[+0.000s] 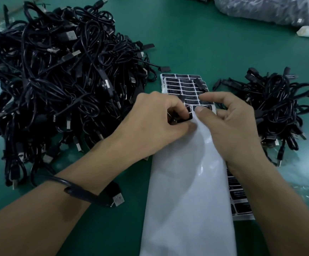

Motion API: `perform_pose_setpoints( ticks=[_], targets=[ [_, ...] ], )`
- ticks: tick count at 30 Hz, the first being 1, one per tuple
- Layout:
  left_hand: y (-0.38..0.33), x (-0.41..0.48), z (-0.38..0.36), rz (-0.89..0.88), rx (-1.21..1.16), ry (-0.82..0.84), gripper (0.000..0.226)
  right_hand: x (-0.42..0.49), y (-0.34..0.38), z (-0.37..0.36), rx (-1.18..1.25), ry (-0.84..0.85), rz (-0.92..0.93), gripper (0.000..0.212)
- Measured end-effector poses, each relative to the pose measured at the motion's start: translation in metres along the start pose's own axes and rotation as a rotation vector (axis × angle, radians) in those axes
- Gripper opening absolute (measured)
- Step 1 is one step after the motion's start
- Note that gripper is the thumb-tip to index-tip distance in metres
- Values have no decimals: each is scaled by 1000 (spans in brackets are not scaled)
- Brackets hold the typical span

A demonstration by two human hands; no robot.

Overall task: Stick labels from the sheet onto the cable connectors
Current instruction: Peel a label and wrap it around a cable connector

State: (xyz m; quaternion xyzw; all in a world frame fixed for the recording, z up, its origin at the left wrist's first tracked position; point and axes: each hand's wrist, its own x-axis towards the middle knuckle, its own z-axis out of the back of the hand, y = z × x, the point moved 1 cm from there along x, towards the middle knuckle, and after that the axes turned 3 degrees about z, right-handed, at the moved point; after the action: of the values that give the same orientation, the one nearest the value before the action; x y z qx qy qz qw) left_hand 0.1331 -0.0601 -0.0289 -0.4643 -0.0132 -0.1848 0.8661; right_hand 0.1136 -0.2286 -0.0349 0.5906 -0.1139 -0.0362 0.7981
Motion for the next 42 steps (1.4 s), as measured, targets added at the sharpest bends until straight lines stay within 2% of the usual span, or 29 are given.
perform_pose_setpoints(
  ticks=[25,30,38,42],
  targets=[
    [4,1,-4,23,-25,11,8,-1,-2,-6,9,-15,42,10],
    [4,2,-5,40,-45,-20,17,-1,-4,-5,-15,-5,68,10],
    [5,5,-3,66,-73,5,16,-2,-1,-7,-15,-2,79,11],
    [5,5,-1,93,-48,-24,19,-1,-2,-4,-91,-34,92,12]
  ],
)
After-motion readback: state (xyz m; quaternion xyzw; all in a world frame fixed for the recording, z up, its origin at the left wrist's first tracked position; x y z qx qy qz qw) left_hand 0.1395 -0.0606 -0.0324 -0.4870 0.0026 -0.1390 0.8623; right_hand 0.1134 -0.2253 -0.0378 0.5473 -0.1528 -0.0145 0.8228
